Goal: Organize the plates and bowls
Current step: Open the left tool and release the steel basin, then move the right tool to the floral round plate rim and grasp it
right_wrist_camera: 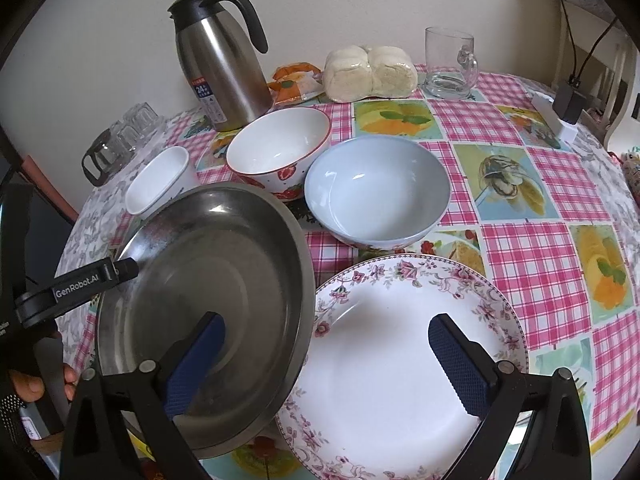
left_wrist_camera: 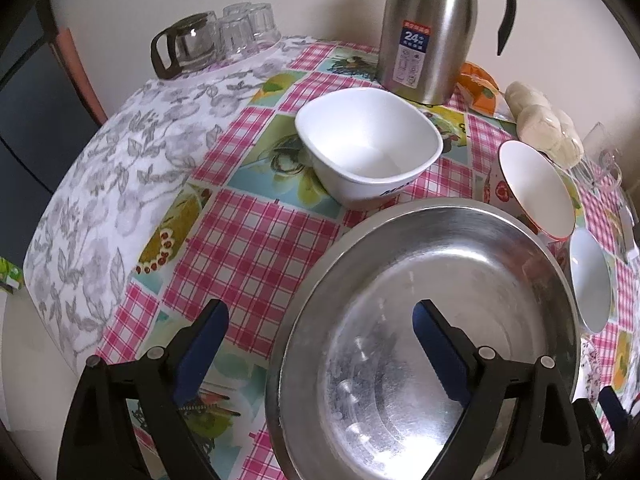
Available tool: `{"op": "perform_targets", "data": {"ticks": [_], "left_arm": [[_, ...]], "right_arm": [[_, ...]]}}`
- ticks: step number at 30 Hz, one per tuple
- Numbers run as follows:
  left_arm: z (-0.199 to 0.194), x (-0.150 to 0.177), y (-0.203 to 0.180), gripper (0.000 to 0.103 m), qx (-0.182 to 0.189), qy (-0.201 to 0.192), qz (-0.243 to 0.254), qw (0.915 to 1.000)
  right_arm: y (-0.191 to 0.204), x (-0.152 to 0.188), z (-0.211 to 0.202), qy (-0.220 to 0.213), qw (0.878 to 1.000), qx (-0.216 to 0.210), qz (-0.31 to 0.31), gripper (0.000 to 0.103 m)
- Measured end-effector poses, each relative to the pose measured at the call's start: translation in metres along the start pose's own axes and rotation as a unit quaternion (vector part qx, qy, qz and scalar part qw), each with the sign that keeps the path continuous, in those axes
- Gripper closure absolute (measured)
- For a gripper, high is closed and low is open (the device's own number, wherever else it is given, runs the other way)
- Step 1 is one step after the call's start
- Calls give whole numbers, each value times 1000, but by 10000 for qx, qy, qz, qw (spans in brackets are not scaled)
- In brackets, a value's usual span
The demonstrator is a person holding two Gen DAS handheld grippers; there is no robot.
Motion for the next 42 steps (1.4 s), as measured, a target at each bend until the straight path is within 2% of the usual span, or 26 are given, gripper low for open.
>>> {"op": "perform_targets", "data": {"ticks": [8,13,17,25,34,37,40,42], "left_arm": [[-11,-2,-10,9,65,-143,165,9997],[-26,-2,-22,9,365,-243,170,9989],[-41,-1,-39,9,744,-391,189,9963],[-77,15,-87,9,1608,-522,422,9847],[-114,45,-141,9,1883,-881,1124,9717],[-123,62,-161,9,1963,-1036,1447,9643],[-126,80,-174,9,2052,-975,1634,9600],[-125,94,-184,9,2196,-786,1714,9572]], "right_arm": [[0,-2,-3,-73,10000,5,-62,0],[-4,-3,-10,-136,9999,70,-72,0],[-13,-3,-17,-190,9997,131,-5,0],[-48,0,-37,-318,9984,366,295,0],[-110,13,-64,-493,9921,685,930,0],[-127,20,-71,-516,9896,790,1089,0],[-143,25,-77,-579,9862,871,1283,0],[-150,28,-81,-639,9849,860,1359,0]]}}
Point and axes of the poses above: each gripper's, at about its wrist camera, not at the fingertips, and z roughly the way its jaws point, y to its left, x to its underside, the point moved 10 cm from there along z, roughly the way its jaws point, and after that the axes turned 14 degrees about -z, right-handed, at the moved point
